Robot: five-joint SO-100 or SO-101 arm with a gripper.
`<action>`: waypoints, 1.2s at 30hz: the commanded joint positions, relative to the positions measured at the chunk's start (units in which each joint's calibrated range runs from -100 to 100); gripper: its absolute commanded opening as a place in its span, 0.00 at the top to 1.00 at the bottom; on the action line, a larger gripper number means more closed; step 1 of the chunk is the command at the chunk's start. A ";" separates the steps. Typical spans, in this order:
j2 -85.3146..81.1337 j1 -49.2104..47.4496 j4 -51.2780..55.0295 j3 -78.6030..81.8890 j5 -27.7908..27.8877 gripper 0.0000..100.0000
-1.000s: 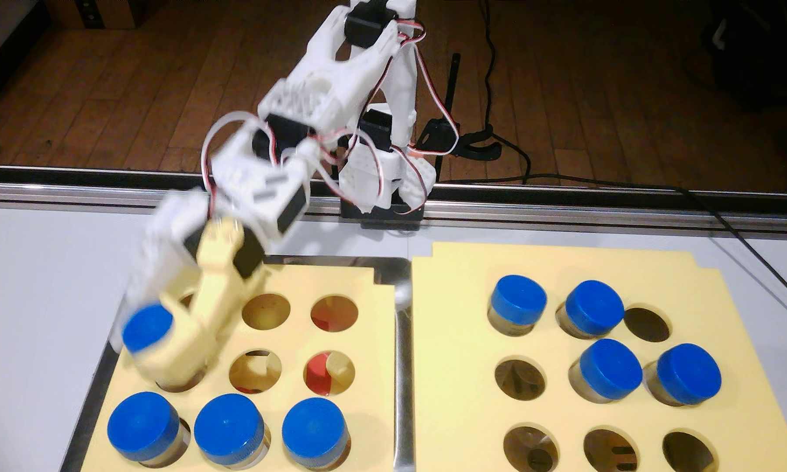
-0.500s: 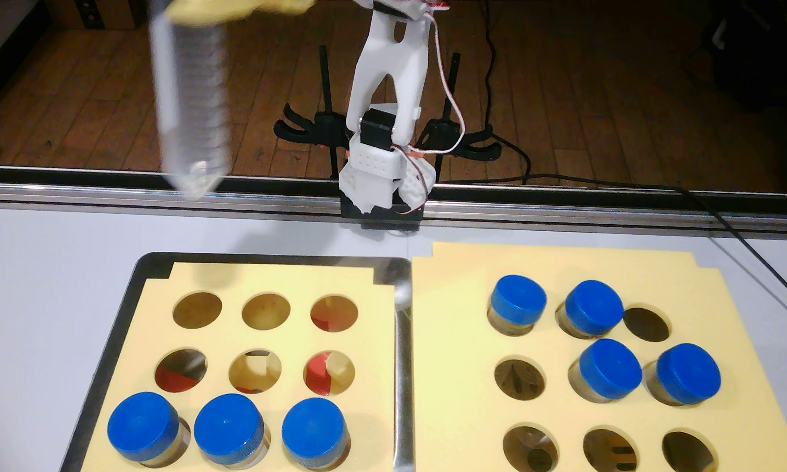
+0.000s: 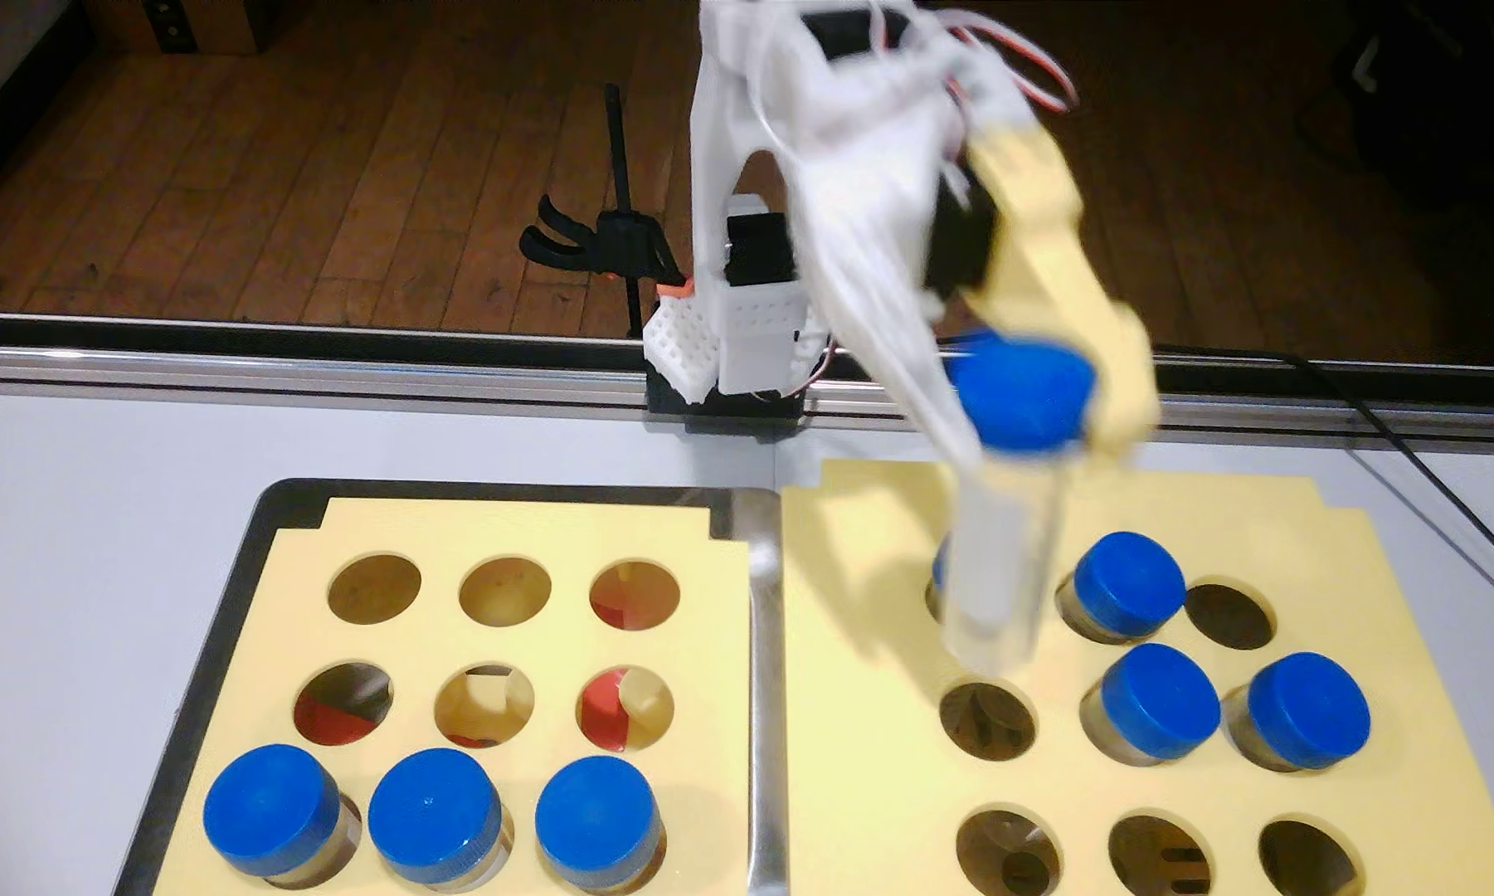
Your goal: Move the test tubes
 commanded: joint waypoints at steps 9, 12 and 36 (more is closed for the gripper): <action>1.13 -2.24 -0.28 7.81 0.29 0.91; 1.13 -1.94 -0.28 8.62 0.29 0.91; 0.52 -2.39 -0.38 18.07 -3.89 0.65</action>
